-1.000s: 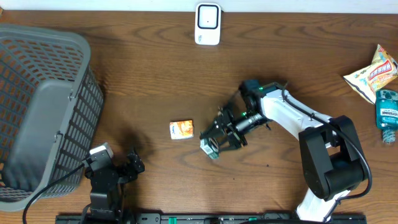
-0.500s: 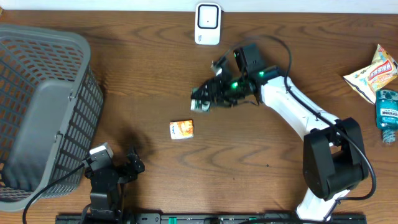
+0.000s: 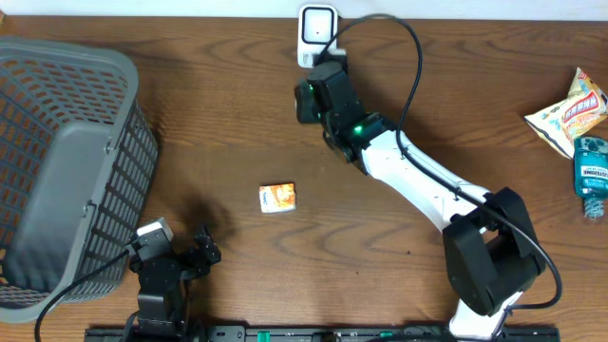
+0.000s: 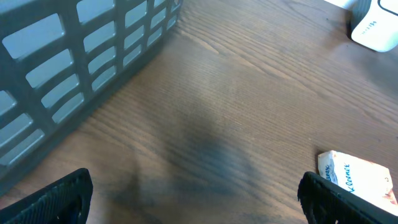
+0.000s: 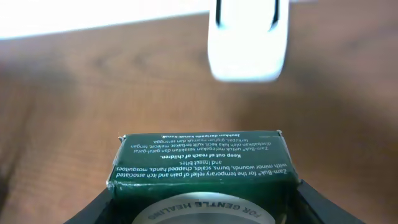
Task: Scan the item barcode
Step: 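Hold the green box up against the white scanner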
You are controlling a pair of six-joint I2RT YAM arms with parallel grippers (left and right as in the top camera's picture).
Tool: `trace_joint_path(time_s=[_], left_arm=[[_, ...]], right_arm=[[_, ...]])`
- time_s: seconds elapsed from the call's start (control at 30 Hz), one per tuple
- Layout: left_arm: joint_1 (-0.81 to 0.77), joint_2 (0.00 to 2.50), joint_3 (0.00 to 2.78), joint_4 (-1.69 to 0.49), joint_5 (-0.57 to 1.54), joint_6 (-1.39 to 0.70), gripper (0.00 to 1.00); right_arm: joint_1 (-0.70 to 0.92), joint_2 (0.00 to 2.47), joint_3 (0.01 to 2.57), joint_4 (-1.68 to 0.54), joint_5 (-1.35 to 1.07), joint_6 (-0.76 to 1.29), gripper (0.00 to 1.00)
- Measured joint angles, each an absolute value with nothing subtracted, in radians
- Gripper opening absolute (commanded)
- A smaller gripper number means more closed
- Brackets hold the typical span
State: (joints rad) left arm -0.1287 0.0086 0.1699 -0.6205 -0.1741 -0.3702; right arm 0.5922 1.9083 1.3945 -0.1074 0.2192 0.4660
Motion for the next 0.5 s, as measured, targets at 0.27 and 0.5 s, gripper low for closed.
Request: trace_joint_path(time_s=[0.27, 0.5], left_arm=[[-0.129, 0.009, 0.17, -0.621, -0.174, -0.37, 0.98], [-0.129, 0.009, 0.17, -0.621, -0.174, -0.37, 0.98]], right_arm=[[0.57, 1.981, 1.396, 0.247, 0.313, 0.292, 0.38], [0.541, 2.096, 1.438, 0.417, 0.332, 0.222, 0.37]])
